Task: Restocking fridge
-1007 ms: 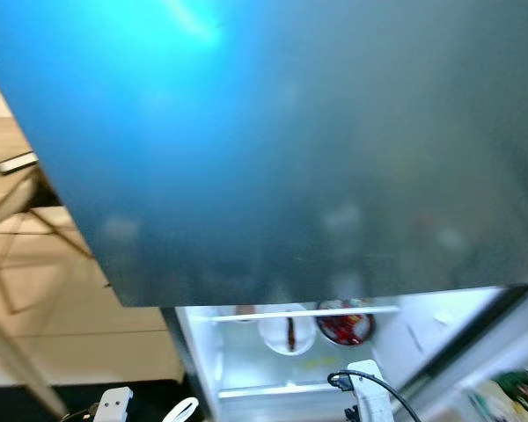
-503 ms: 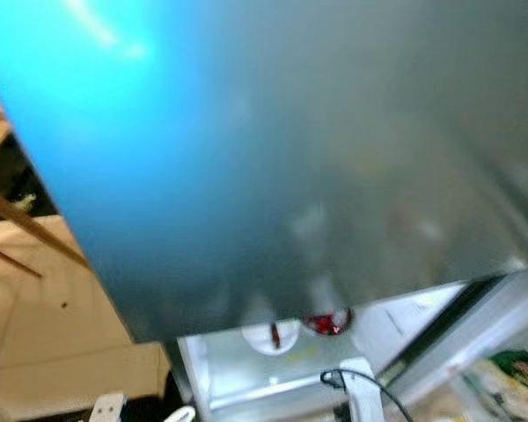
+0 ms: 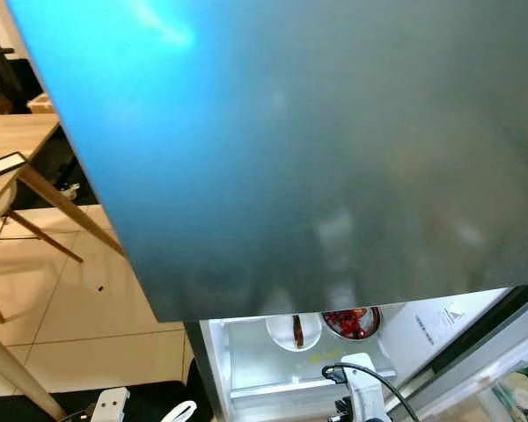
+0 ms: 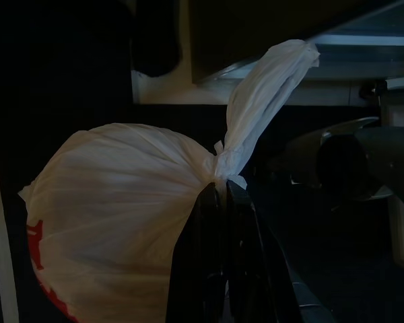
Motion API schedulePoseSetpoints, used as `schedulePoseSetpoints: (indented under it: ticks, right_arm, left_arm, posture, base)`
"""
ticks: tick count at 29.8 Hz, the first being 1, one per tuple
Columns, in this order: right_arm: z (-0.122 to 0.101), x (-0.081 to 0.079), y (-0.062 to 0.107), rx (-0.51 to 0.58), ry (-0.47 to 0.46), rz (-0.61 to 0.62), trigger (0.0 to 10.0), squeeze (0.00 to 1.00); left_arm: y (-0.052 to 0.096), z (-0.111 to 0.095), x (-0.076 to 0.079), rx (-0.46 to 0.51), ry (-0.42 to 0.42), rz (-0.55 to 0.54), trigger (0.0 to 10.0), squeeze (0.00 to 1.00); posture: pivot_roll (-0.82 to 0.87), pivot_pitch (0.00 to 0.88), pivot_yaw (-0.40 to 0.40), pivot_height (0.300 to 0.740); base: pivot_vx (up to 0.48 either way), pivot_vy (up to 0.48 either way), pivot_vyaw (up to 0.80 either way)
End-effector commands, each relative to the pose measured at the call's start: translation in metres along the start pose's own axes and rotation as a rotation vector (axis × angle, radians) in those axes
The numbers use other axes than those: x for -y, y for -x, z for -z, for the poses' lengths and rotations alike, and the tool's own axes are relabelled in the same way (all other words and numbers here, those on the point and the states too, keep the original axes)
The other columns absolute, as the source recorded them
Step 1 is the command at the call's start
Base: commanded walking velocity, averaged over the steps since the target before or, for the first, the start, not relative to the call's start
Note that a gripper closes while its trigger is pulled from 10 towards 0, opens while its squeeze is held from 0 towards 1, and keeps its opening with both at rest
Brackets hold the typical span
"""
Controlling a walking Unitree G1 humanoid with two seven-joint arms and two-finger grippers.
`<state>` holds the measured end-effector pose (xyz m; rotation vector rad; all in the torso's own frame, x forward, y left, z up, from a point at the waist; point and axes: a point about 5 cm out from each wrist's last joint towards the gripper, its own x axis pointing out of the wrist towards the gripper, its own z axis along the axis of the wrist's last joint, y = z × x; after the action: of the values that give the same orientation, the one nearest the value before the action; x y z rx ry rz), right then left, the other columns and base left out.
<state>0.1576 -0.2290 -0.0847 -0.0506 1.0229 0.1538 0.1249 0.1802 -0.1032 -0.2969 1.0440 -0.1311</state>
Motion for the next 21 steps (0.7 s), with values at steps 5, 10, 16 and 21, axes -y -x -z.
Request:
schedulePoseSetpoints:
  ticks: [5, 10, 16, 21]
  right_arm:
    - [0.0000, 0.0011, 0.0005, 0.007, -0.005, 0.001, 10.0, 0.00]
    - [0.0001, 0.0016, 0.0007, 0.006, -0.003, 0.002, 10.0, 0.00]
    - [-0.0003, 0.0017, 0.0007, 0.006, -0.001, 0.003, 10.0, 0.00]
    - [-0.0005, 0.0016, 0.0006, 0.007, 0.000, 0.002, 10.0, 0.00]
  left_arm:
    - [0.0010, 0.0083, 0.0008, -0.033, -0.005, -0.001, 10.0, 0.00]
    - [0.0008, 0.0083, 0.0013, -0.033, -0.005, 0.001, 10.0, 0.00]
    - [0.0003, 0.0071, 0.0019, -0.028, -0.003, 0.002, 10.0, 0.00]
    - [0.0000, 0.0031, 0.0010, -0.010, 0.000, -0.004, 10.0, 0.00]
  posture:
    - [-0.06, 0.003, 0.027, 0.740]
    - [-0.06, 0.003, 0.027, 0.740]
    - [-0.06, 0.002, 0.026, 0.740]
    - [-0.06, 0.002, 0.026, 0.740]
  base:
    - [-0.350, 0.000, 0.00]
    - [-0.349, 0.000, 0.00]
    - [-0.224, 0.000, 0.00]
    - [0.000, 0.000, 0.00]
